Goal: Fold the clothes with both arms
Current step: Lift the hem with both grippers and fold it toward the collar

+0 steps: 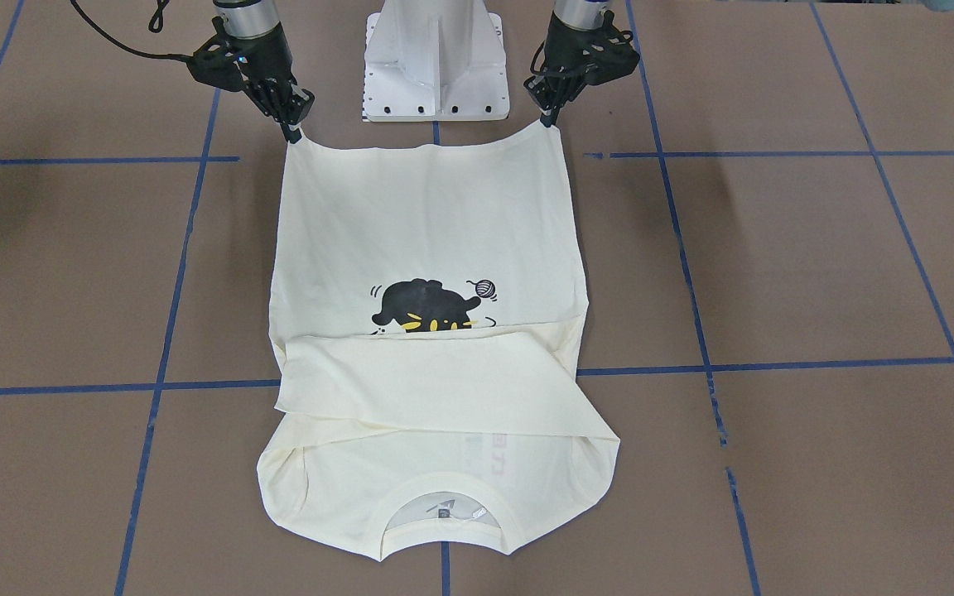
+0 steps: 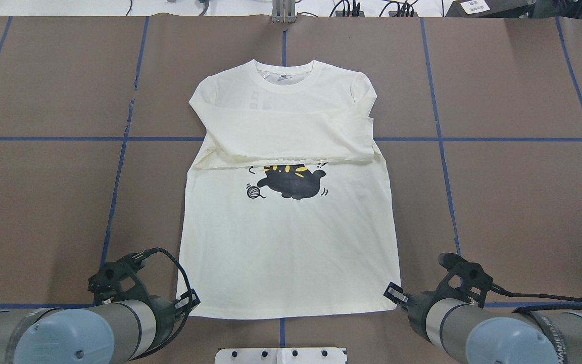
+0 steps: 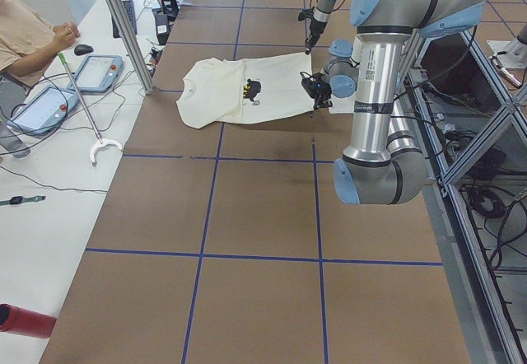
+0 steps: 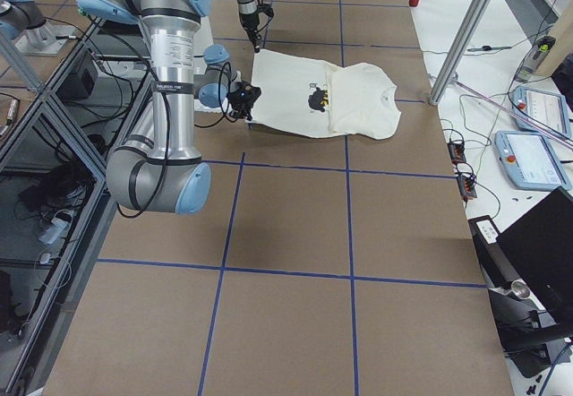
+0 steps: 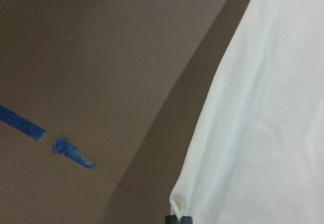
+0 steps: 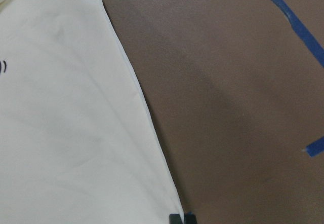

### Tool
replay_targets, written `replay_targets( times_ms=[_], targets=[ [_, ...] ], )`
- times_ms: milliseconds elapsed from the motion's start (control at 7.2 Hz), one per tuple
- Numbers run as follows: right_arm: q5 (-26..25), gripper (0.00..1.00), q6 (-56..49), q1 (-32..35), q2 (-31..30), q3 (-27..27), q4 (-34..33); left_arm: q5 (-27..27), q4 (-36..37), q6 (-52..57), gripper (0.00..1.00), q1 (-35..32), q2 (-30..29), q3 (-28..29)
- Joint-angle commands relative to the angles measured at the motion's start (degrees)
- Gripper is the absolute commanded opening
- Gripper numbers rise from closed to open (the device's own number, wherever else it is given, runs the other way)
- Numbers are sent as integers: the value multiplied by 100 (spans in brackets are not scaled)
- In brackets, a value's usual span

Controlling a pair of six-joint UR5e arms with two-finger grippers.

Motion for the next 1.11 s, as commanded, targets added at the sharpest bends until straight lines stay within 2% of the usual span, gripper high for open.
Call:
replay_targets(
  times_ms=[0,139,278,417,556,694,833,972],
  targets=[
    [345,0,28,-5,-417,807,-18,-124,358,-221,0,257,-7,-544],
    [346,0,20,221,-348,897,-18,-150,358,-187,0,189,-59,-746],
    [372,0,-67,537,-147,698,-18,-133,350,22,0,-221,-425,-496],
    [608,0,-764,1358,777,17,-44,-167,376,738,0,-999,-977,-93],
    [1097,0,-1206,2114,1465,-764,-53,-194,333,980,0,-1520,-1113,416],
    [1633,0,-1803,2861,1890,-1407,-53,-185,184,1548,0,-2117,-1358,925],
    [1830,0,-2505,3434,2312,-2075,-45,-351,-183,1710,0,-2567,-1508,1479],
    [1849,0,-3016,3727,2594,-2708,-10,-404,-839,2042,0,-2806,-1545,2128]
  ],
)
